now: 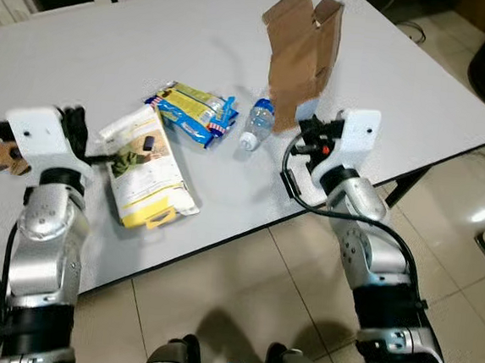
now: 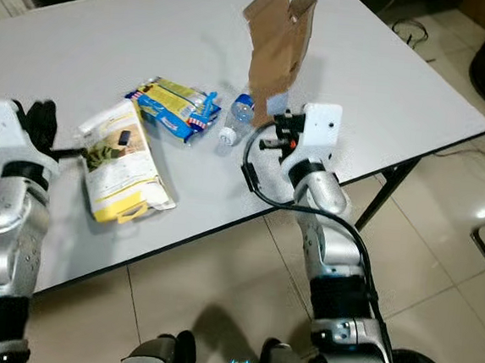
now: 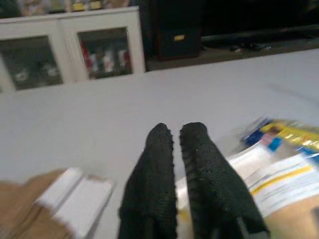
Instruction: Picking trash to rubbish bin
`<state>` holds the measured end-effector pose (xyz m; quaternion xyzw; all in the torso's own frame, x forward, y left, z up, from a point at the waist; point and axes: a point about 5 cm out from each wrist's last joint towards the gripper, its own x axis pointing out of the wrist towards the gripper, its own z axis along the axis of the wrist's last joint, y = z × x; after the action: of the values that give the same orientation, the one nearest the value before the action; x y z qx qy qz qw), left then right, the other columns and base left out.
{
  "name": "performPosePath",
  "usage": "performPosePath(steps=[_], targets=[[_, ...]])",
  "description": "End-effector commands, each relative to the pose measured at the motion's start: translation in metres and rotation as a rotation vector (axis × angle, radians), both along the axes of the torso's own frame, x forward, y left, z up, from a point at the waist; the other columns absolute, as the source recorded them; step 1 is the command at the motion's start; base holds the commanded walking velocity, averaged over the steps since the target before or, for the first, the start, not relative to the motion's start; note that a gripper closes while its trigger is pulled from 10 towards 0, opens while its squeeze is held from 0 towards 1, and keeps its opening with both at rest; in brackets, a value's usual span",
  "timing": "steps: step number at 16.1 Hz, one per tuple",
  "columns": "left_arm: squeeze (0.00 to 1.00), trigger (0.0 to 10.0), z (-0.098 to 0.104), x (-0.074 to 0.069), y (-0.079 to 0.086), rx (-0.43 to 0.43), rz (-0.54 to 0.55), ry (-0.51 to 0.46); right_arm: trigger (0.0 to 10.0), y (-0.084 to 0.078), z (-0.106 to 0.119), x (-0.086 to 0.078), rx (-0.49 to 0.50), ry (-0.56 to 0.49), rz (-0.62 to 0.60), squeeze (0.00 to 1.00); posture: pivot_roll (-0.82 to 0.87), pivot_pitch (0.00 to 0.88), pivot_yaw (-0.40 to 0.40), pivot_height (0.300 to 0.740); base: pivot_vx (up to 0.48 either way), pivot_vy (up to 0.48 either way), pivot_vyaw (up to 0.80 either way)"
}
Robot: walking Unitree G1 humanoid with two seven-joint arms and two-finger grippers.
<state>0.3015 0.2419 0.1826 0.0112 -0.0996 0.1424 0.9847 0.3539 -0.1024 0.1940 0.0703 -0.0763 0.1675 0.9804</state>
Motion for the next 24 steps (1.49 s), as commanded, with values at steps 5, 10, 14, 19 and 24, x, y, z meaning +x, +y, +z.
performPosePath(steps=[5, 10, 14, 19, 24], targets=[[1.0, 10.0, -0.014, -0.009, 0.038, 0.125, 0.253, 0.006, 10.0, 0.002, 0.002, 0.003, 0.0, -0.024, 0.014, 0.0, -0.03, 0.112, 0.062, 0.74, 0.0, 0.0, 0.0], [1.0, 10.0, -0.02, -0.016, 0.058, 0.005, 0.342, 0.099, 10.0, 0.0, 0.0, 0.003, 0.0, -0.025, 0.008, 0.0, -0.03, 0.118, 0.062, 0.74, 0.0, 0.0, 0.0], [1.0, 10.0, -0.02, -0.014, 0.053, -0.08, 0.357, 0.094, 10.0, -0.004, -0.002, 0.0, -0.01, -0.018, 0.002, 0.0, -0.05, 0.147, 0.055, 0.74, 0.0, 0.0, 0.0], [1.0, 10.0, -0.022, -0.01, 0.067, -0.105, 0.426, 0.117, 10.0, -0.016, -0.01, -0.011, -0.032, 0.013, -0.016, 0.0, -0.08, 0.209, 0.047, 0.74, 0.0, 0.0, 0.0], [1.0, 10.0, -0.04, -0.006, 0.083, -0.069, 0.44, 0.218, 10.0, -0.026, -0.019, -0.024, -0.047, 0.057, -0.045, 0.0, -0.1, 0.262, 0.056, 0.74, 0.0, 0.0, 0.0]])
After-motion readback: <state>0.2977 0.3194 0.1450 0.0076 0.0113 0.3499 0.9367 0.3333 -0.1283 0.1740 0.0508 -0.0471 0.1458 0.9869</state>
